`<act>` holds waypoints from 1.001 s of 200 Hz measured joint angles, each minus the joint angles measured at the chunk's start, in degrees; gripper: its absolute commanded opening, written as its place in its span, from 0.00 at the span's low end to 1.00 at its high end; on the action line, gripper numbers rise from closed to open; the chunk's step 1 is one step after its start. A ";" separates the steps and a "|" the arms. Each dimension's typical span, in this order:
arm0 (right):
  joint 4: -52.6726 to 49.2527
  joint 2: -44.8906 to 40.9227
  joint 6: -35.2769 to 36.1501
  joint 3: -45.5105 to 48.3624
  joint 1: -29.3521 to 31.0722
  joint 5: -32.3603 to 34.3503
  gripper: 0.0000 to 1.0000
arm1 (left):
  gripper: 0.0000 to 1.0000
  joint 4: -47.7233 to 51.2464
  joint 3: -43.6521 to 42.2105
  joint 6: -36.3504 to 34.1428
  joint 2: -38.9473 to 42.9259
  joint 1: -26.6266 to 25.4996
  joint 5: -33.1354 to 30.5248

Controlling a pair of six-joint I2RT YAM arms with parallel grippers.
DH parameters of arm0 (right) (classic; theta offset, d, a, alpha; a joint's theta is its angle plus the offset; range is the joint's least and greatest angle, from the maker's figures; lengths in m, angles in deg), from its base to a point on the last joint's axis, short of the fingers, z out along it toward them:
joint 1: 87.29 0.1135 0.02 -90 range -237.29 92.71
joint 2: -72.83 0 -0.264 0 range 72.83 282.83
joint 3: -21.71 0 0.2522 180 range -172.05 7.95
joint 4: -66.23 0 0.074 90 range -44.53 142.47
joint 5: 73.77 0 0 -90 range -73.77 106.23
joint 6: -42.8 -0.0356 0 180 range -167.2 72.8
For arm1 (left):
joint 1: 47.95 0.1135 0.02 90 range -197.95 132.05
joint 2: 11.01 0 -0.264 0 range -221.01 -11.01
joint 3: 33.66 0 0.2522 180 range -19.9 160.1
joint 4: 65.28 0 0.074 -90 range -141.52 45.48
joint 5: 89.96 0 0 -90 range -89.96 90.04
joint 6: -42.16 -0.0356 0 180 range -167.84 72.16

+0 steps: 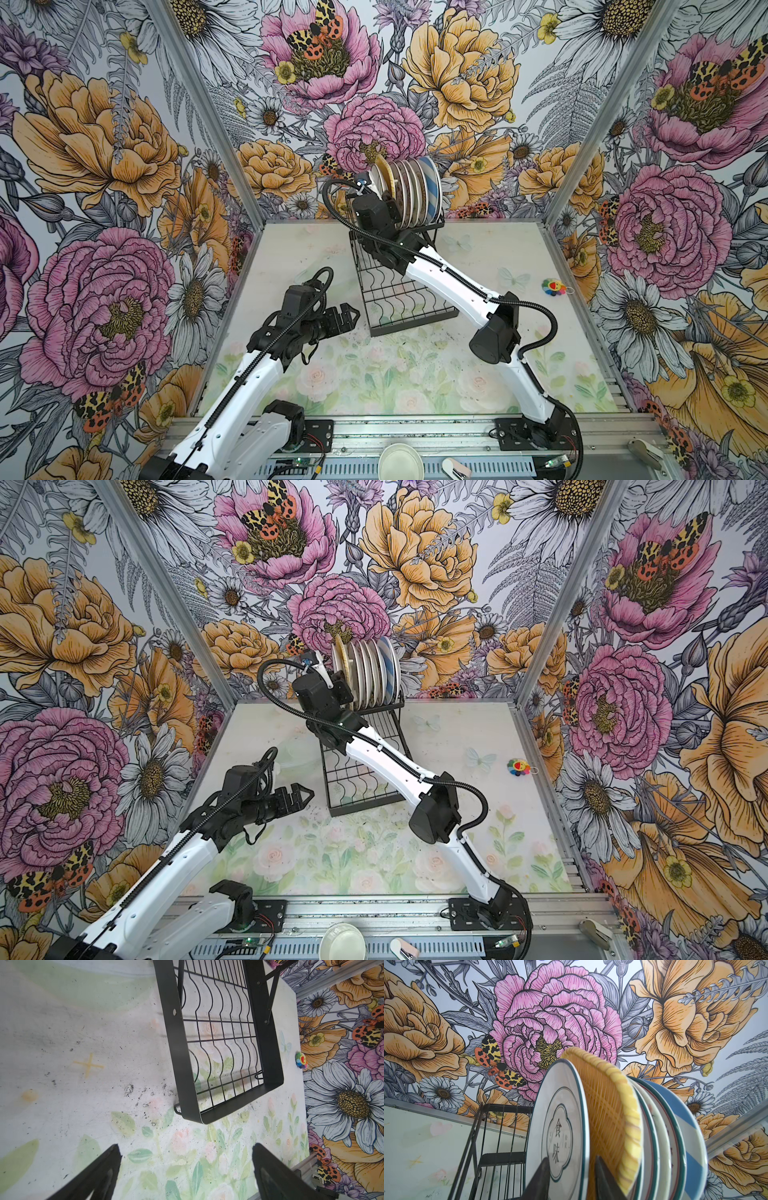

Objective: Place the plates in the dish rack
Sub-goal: 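Open the right gripper and withdraw it from the rack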

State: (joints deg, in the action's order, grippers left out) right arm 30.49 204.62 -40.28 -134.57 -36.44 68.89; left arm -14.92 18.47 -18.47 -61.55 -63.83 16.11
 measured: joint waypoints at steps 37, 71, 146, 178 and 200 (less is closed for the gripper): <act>0.02 -2.80 0.02 0.17 1.18 0.00 0.37 | 0.99 0.17 0.00 0.00 0.11 -0.22 -0.26; 0.42 -7.30 -0.39 3.85 2.27 -0.70 0.39 | 0.99 0.55 0.00 0.00 0.37 -0.50 -0.74; 0.22 -33.31 -10.64 36.33 2.84 -7.26 0.53 | 0.99 0.48 0.00 -0.48 1.18 2.32 -1.60; -0.57 -45.13 -16.76 51.25 -0.76 -12.11 0.54 | 0.99 -0.52 0.00 -1.90 1.95 5.49 -2.32; -0.96 -50.38 -20.41 59.91 -5.22 -15.87 0.59 | 0.99 -2.84 0.00 -3.02 1.79 8.11 -3.21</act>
State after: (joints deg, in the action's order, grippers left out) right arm 29.53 154.24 -60.69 -74.66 -41.67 53.02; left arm -17.76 18.47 -21.49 -59.76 -55.72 12.90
